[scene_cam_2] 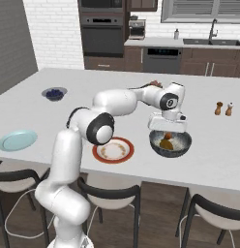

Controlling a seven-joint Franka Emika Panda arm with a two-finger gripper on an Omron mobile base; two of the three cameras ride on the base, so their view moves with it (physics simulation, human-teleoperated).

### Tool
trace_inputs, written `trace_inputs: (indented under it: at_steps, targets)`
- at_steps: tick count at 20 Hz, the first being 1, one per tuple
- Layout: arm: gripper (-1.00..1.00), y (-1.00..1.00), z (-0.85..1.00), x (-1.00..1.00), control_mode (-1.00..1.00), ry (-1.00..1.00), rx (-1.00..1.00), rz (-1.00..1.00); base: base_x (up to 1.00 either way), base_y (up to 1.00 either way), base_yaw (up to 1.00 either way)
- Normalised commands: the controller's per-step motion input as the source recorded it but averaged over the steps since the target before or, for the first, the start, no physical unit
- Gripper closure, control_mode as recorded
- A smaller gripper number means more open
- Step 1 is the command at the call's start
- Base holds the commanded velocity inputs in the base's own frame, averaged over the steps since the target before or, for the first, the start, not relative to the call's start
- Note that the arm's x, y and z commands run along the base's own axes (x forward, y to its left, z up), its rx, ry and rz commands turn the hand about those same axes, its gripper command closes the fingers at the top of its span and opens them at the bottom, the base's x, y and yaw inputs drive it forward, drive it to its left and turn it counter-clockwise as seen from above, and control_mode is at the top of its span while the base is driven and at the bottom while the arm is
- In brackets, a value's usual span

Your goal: Pick the chicken drumstick and avocado from their plates and place them in the bowl. Then put the bowl in the fridge.

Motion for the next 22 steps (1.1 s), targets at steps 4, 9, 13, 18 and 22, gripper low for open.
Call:
trace_inputs:
  at_steps: [4, 9, 13, 18, 22]
  targets:
    - [-1.00, 1.00, 0.02, -0.43, -1.00, 0.00, -0.11, 0.05, 0.00, 0.00, 0.00]
    - [-1.00, 0.77, 0.00, -0.11, -1.00, -0.12, -0.09, 0.07, 0.00, 0.00, 0.00]
    - [-1.00, -0.01, -0.02, 0.27, -1.00, -0.19, -0.02, 0.04, 0.00, 0.00, 0.00]
    - [-1.00, -0.12, -0.15, 0.61, -1.00, -0.05, 0.00, 0.02, 0.00, 0.00, 0.00]
    - [-1.00, -0.19, 0.00, 0.47, -1.00, 0.01, 0.00, 0.00, 0.00, 0.00, 0.00]
